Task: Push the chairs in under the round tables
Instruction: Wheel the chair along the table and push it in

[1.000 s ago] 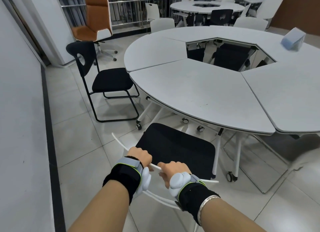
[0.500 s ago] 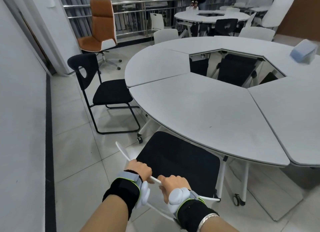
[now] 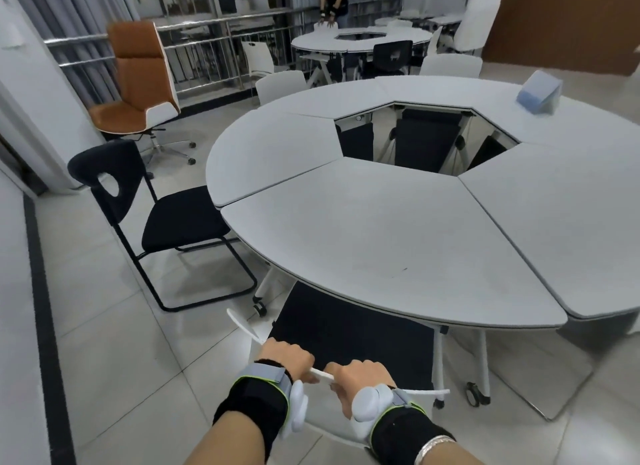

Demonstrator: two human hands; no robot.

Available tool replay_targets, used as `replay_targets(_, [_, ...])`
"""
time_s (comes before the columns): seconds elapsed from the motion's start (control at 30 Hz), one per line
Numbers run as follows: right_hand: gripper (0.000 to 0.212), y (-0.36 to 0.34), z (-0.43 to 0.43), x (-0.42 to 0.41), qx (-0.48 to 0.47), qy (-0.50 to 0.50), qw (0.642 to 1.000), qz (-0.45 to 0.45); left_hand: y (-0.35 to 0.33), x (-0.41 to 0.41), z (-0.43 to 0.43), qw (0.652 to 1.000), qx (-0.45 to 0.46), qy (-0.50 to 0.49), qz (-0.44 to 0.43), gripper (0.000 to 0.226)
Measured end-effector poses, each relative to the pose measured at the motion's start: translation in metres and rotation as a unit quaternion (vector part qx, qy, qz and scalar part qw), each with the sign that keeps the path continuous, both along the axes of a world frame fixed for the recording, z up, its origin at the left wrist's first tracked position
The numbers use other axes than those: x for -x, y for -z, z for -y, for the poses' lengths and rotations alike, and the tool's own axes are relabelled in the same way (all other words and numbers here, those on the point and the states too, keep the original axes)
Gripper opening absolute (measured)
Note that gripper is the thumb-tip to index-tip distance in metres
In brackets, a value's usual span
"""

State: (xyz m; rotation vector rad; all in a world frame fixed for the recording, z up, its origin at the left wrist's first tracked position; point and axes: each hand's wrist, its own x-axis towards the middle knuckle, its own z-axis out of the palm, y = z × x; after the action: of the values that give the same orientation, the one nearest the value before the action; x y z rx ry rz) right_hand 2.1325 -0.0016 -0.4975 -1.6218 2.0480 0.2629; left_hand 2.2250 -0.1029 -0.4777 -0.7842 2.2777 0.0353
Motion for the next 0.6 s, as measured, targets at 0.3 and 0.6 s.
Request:
replay_targets(0.3, [0.032,-0.002,0.022,0.028,0.009,0.046,0.999,-0.008,0.002,0.035,0.027,1.0,-0.022,0.011,-0.007,0.043])
replay_targets(0.6, [0.032,-0.004,0.039,0.052,0.015,0.06,0.998,-0.017,0.004,0.06,0.049,0.999,-0.03,0.036,-0.017,0.043])
